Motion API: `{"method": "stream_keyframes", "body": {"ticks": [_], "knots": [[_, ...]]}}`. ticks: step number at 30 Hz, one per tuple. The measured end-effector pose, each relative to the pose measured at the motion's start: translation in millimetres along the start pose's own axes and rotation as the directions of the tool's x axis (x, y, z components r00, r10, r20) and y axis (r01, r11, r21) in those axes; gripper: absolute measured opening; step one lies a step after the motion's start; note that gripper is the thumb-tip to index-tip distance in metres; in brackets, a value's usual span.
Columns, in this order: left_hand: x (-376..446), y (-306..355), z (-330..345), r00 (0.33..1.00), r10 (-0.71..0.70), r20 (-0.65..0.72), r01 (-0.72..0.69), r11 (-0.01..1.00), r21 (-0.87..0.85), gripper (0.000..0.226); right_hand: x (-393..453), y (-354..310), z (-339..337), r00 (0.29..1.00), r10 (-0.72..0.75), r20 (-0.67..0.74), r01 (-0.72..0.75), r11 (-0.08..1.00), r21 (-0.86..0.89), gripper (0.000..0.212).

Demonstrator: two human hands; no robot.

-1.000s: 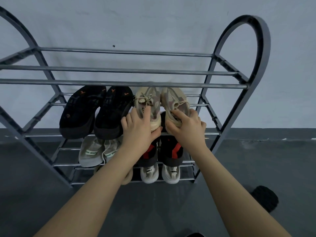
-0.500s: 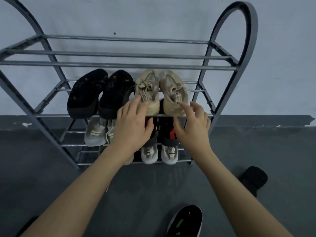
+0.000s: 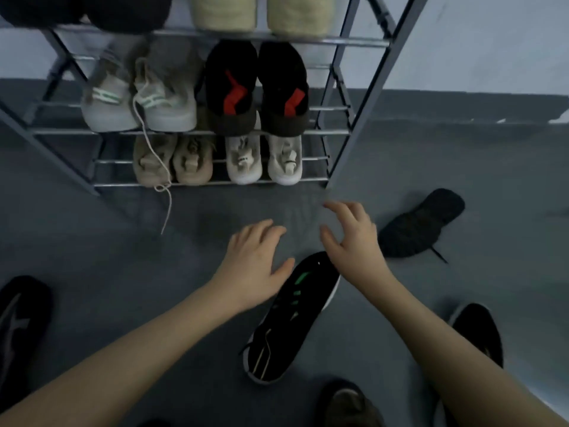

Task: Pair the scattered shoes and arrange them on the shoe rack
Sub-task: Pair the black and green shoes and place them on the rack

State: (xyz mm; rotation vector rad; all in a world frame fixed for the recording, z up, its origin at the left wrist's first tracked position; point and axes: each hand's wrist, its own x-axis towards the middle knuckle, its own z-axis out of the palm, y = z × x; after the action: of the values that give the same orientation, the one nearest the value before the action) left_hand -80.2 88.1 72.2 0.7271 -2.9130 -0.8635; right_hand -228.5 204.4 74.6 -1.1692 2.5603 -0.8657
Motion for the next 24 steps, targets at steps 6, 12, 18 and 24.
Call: {"method": "stream_keyframes", "body": {"ticks": [6, 12, 18, 24], "knots": [[-22.2, -9.9, 83.1, 0.976, -0.089, 0.196, 0.092, 0.996, -0.007, 0.072, -63.7, 62.2, 57.9, 0.947, 0.191, 0.26, -0.121, 0.958, -0.261, 0.051], [-38.3, -12.3, 141.1, 0.939, -0.173, 0.298, 0.121, 0.975, 0.185, 0.114, -89.0, 86.7, 83.6, 0.925, 0.302, 0.229, -0.225, 0.924, -0.308, 0.056], [-39.6, -9.2, 150.7, 0.958, -0.175, 0.226, 0.131, 0.972, 0.194, 0.113, -83.9, 85.1, 93.9, 0.944, 0.272, 0.186, -0.267, 0.962, -0.054, 0.047], [-33.5, -9.9, 133.6, 0.981, -0.162, 0.106, 0.154, 0.984, 0.088, 0.104, -79.7, 83.0, 84.7, 0.974, 0.18, 0.135, -0.196, 0.973, 0.121, 0.042]]}}
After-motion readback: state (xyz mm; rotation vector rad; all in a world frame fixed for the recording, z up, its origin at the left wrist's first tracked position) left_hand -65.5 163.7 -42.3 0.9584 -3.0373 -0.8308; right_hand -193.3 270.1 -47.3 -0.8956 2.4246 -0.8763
